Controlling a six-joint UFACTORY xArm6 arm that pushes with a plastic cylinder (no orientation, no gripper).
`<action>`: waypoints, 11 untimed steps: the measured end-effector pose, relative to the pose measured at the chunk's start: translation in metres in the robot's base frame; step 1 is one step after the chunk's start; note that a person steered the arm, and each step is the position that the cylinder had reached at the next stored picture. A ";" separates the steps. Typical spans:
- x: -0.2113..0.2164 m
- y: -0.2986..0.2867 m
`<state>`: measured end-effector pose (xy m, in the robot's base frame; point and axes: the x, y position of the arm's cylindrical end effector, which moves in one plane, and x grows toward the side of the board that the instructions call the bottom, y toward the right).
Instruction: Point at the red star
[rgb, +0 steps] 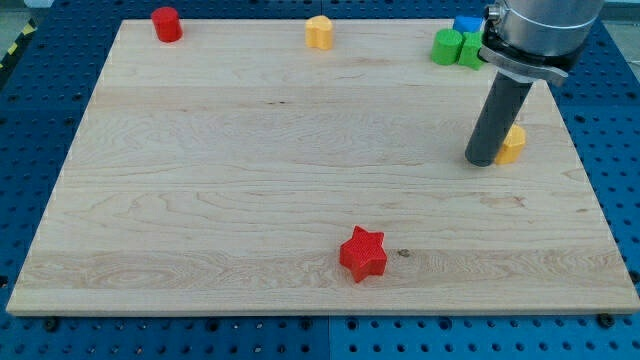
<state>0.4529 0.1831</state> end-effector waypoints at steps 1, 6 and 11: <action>0.000 0.018; 0.094 -0.301; 0.151 -0.145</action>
